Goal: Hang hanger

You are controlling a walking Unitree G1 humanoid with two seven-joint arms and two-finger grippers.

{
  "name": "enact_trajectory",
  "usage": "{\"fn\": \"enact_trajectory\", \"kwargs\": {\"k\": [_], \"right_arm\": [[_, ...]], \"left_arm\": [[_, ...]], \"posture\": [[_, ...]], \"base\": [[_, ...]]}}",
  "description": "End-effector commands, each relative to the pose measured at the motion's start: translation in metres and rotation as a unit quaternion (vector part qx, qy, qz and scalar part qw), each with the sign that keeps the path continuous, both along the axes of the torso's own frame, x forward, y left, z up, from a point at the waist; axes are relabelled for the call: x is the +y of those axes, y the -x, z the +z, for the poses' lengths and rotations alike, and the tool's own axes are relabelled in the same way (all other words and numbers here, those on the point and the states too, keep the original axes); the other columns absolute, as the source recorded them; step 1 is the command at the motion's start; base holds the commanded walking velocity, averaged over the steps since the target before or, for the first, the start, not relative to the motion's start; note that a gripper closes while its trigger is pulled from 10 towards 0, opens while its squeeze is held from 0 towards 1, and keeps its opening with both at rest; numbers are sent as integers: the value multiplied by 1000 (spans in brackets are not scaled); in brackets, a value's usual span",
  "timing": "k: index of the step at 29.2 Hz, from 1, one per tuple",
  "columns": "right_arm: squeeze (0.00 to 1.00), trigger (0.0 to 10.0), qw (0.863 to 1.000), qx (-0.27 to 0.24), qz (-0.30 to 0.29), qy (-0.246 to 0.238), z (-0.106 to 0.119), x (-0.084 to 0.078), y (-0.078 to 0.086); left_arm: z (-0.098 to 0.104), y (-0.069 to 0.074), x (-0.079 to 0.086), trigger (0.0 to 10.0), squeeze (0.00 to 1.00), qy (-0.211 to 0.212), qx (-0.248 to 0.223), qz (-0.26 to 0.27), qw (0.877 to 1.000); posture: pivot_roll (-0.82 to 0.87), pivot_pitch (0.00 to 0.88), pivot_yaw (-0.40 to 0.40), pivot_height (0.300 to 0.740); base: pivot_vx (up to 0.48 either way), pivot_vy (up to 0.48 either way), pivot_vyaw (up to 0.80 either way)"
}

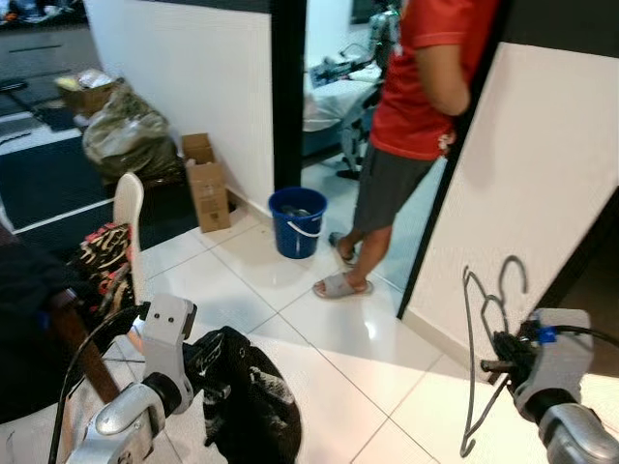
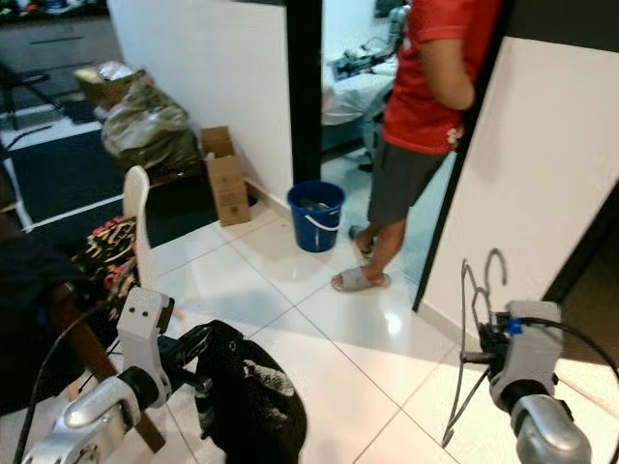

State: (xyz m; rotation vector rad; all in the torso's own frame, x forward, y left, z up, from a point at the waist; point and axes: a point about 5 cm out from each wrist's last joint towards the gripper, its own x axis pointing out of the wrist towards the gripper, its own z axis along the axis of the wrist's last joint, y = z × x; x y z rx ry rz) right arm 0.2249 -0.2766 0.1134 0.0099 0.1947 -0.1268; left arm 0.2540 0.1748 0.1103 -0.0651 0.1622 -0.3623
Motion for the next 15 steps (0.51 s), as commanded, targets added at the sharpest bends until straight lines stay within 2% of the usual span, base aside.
{"fn": "enact_trajectory", "kwargs": {"k": [1, 2, 5, 7, 8, 9, 15], "right_arm": [[0, 10000, 999, -4, 31, -32, 0, 13, -1], [0, 10000, 997, -8, 43, -62, 1, 15, -3], [0, 10000, 995, -12, 50, -84, 1, 16, -4], [0, 10000, 988, -21, 58, -139, 3, 14, -10], [0, 10000, 988, -21, 58, -139, 3, 14, -10], [0, 10000, 984, -18, 70, -160, 1, 14, -14], [0, 10000, 981, -3, 85, -174, -2, 18, -18]], "left_arm": [[4, -2, 4, 10000, 0, 7, -2, -6, 1000], [4, 0, 6, 10000, 0, 11, 2, -8, 1000], [3, 2, 7, 10000, 0, 14, 4, -8, 1000], [2, 4, 10, 10000, 0, 23, 8, -4, 1000], [2, 4, 10, 10000, 0, 23, 8, -4, 1000], [2, 5, 12, 10000, 0, 30, 11, -1, 999], [4, 4, 11, 10000, 0, 33, 6, 3, 999]], "posture": [[-60, 0, 13, 740], [-46, 0, 8, 740], [-46, 0, 8, 740], [-24, 0, -12, 740], [-24, 0, -12, 740], [-25, 0, -18, 740], [-22, 0, -25, 740]], "base": [[0, 0, -800], [0, 0, -800], [0, 0, -800], [0, 0, -800], [0, 0, -800], [0, 0, -800], [0, 0, -800]]}}
